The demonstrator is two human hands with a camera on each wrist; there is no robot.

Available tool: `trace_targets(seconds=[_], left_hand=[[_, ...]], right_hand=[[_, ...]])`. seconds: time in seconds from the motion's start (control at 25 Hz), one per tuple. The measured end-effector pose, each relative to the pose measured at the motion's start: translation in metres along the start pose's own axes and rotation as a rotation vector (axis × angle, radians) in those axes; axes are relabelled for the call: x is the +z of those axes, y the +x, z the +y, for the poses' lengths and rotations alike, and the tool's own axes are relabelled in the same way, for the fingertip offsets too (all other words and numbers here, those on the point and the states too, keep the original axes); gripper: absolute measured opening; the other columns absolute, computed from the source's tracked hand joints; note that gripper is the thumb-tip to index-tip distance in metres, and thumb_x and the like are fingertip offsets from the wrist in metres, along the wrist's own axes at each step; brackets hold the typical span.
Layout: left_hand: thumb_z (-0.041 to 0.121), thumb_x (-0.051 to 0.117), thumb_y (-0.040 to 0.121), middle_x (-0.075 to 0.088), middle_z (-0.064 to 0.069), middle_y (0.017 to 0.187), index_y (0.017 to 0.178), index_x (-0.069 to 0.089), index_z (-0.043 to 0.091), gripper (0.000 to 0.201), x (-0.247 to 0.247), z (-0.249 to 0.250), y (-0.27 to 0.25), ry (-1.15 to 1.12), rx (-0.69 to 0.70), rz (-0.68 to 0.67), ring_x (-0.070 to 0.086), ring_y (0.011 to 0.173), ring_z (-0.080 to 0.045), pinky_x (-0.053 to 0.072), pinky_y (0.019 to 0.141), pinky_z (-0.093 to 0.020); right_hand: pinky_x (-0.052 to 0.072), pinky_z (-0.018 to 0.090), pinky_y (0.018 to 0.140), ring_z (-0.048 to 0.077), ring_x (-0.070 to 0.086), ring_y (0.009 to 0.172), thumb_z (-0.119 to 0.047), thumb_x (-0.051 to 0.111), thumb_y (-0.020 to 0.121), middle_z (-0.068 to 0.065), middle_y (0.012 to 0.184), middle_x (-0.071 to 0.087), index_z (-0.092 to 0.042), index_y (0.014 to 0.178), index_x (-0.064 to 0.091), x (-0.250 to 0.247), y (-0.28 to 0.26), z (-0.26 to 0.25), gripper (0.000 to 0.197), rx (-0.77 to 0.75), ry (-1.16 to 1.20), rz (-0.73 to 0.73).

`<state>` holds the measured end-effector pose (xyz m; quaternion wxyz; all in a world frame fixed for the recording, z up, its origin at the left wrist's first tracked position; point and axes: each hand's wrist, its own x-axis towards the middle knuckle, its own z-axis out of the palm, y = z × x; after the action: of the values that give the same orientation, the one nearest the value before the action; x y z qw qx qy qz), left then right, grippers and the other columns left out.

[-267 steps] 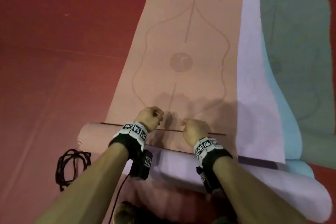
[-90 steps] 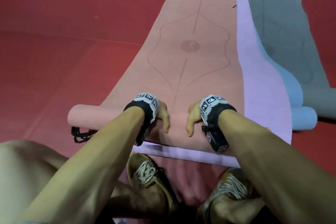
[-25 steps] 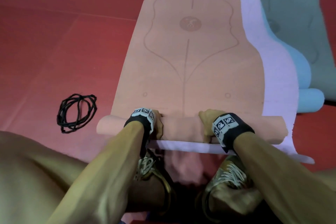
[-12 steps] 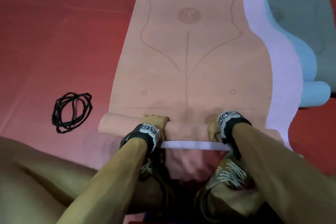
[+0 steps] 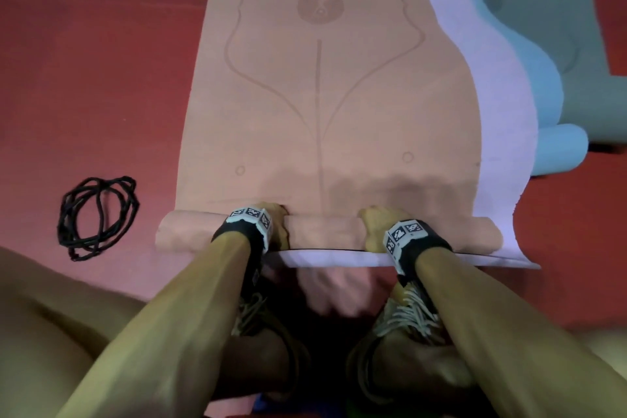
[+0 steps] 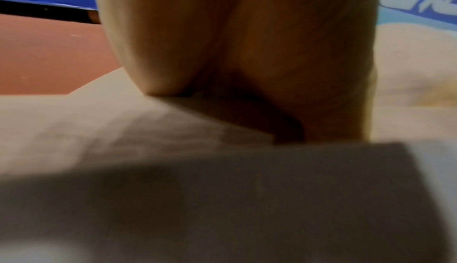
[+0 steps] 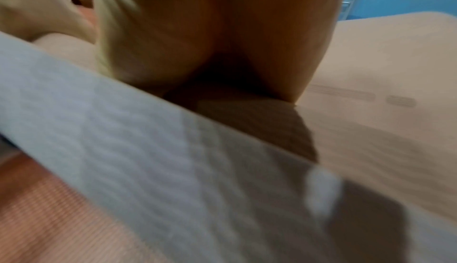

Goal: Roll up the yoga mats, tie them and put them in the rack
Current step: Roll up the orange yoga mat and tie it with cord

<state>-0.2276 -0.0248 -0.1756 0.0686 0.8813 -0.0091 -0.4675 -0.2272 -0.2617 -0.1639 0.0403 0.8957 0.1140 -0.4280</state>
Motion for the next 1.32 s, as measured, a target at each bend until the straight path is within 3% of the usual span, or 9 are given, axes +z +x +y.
trace_targets(seconds=[0.12,0.2,0.32,0.48,0.68,0.88,1.04,1.2,1.32], left_hand=[[0.038,0.077,0.065,0.065,0.001,0.123,0.128,0.053,0.036,0.067,0.02,-0.001,-0.008,0.049,0.01,0.115,0.063,0.111,-0.025,0.05,0.091,-0.032],[0.045,0.083,0.057,0.063,0.0,0.123,0.133,0.043,0.032,0.086,0.031,0.003,-0.012,0.194,-0.012,0.176,0.06,0.114,-0.026,0.046,0.093,-0.039],[0.046,0.084,0.06,0.06,-0.001,0.126,0.135,0.038,0.027,0.091,0.033,0.009,-0.01,0.311,-0.042,0.214,0.056,0.119,-0.025,0.04,0.096,-0.039],[0.039,0.074,0.07,0.068,-0.003,0.115,0.118,0.061,0.028,0.051,0.013,0.011,-0.003,0.231,-0.023,0.168,0.066,0.105,-0.026,0.051,0.085,-0.032],[0.038,0.082,0.049,0.072,0.007,0.088,0.09,0.066,0.029,0.045,-0.017,0.004,0.005,0.102,-0.014,0.006,0.071,0.081,-0.016,0.058,0.076,-0.031],[0.029,0.077,0.072,0.068,-0.002,0.113,0.098,0.065,0.027,0.029,0.001,0.004,0.0,0.101,-0.023,0.075,0.065,0.095,-0.027,0.052,0.089,-0.032],[0.041,0.074,0.071,0.064,-0.002,0.122,0.13,0.047,0.031,0.065,0.026,0.001,-0.008,0.209,0.006,0.173,0.059,0.114,-0.026,0.038,0.098,-0.038],[0.054,0.077,0.067,0.058,-0.003,0.128,0.134,0.04,0.026,0.081,0.034,0.007,-0.011,0.3,-0.002,0.302,0.053,0.12,-0.027,0.037,0.098,-0.039],[0.04,0.074,0.074,0.064,-0.005,0.124,0.131,0.051,0.026,0.063,0.014,0.011,-0.006,0.272,-0.006,0.233,0.06,0.115,-0.027,0.045,0.094,-0.034]], right_hand=[[0.058,0.036,0.082,0.03,0.068,0.099,-0.017,0.067,0.067,0.007,0.114,0.068,-0.014,0.117,0.065,-0.011,0.007,-0.003,0.05,0.007,0.039,-0.091],[0.06,0.034,0.075,0.029,0.07,0.098,-0.015,0.073,0.052,0.009,0.114,0.069,-0.009,0.115,0.065,-0.019,0.014,-0.003,0.064,0.012,0.041,-0.178],[0.06,0.039,0.084,0.027,0.067,0.11,-0.016,0.077,0.046,0.008,0.126,0.066,-0.011,0.125,0.063,-0.023,0.024,0.004,0.081,0.005,0.056,-0.235],[0.056,0.03,0.075,0.026,0.066,0.092,-0.017,0.069,0.073,0.006,0.113,0.067,-0.013,0.115,0.065,-0.006,0.008,0.004,0.043,-0.056,-0.017,-0.074],[0.045,0.037,0.09,0.031,0.062,0.107,-0.018,0.068,0.074,0.009,0.116,0.064,-0.011,0.122,0.047,0.017,-0.014,-0.004,0.053,-0.075,-0.143,0.219],[0.054,0.034,0.077,0.031,0.066,0.091,-0.016,0.065,0.075,0.006,0.101,0.069,-0.011,0.101,0.065,-0.003,-0.004,-0.006,0.026,-0.036,-0.014,0.087],[0.049,0.026,0.056,0.025,0.063,0.069,-0.011,0.071,0.062,0.009,0.083,0.069,-0.009,0.072,0.062,-0.017,0.013,-0.005,0.014,-0.021,0.052,-0.08],[0.051,0.026,0.056,0.023,0.067,0.07,-0.012,0.076,0.04,0.009,0.093,0.074,-0.006,0.088,0.072,-0.03,0.028,0.0,0.049,-0.013,0.13,-0.212],[0.054,0.028,0.061,0.027,0.07,0.08,-0.012,0.075,0.059,0.011,0.094,0.073,-0.008,0.086,0.068,-0.019,0.023,-0.002,0.028,-0.024,0.104,-0.13]])
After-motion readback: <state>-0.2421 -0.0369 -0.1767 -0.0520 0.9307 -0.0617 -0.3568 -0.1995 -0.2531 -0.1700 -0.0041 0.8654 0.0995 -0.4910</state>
